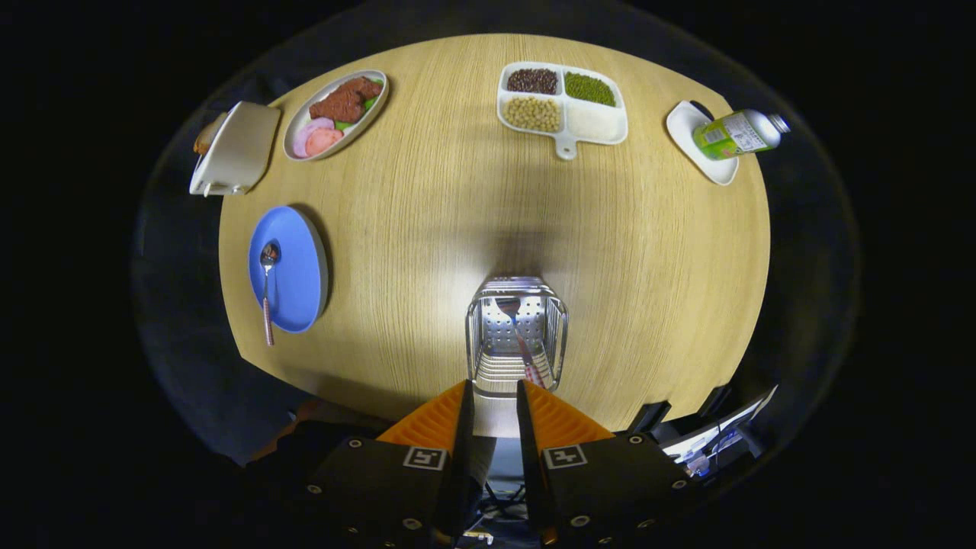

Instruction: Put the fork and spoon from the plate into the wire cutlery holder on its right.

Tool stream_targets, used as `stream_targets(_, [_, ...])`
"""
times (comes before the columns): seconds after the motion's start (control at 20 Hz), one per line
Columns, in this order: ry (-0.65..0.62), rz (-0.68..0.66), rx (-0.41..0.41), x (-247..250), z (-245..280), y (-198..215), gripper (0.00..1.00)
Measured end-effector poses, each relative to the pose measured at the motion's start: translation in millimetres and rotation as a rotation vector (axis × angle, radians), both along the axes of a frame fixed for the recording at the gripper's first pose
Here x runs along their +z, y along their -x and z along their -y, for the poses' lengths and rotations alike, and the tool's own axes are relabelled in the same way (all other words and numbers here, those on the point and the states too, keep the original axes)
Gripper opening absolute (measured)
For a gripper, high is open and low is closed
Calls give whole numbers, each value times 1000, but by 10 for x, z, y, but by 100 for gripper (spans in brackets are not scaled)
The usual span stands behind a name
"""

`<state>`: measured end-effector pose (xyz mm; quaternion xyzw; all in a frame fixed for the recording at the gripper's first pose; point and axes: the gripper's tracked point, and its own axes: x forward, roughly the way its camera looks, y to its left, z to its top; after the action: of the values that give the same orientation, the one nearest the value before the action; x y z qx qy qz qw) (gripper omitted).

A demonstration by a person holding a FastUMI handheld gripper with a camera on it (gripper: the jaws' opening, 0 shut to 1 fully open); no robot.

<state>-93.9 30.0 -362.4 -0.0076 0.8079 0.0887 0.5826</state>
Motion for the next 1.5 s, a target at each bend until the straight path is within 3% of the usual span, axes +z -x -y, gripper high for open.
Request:
stream_targets(0.15, [-37, 118, -7, 168, -190, -165, 40])
stream_targets(0.2, [-59, 142, -14, 223, -312, -186, 50])
stream_targets(0.35, [-114, 179, -34, 342, -700, -146, 65])
stream_targets(0.5, [-151, 189, -7, 339, -1155, -78, 74])
stream_targets(0.75, [-232, 152, 13, 248, -2078, 59, 76])
stream_targets(1.3, [-280, 41, 50, -127, -3239, 492, 77])
stream_targets(1.5, [-251, 31, 48, -313, -3464, 583, 72])
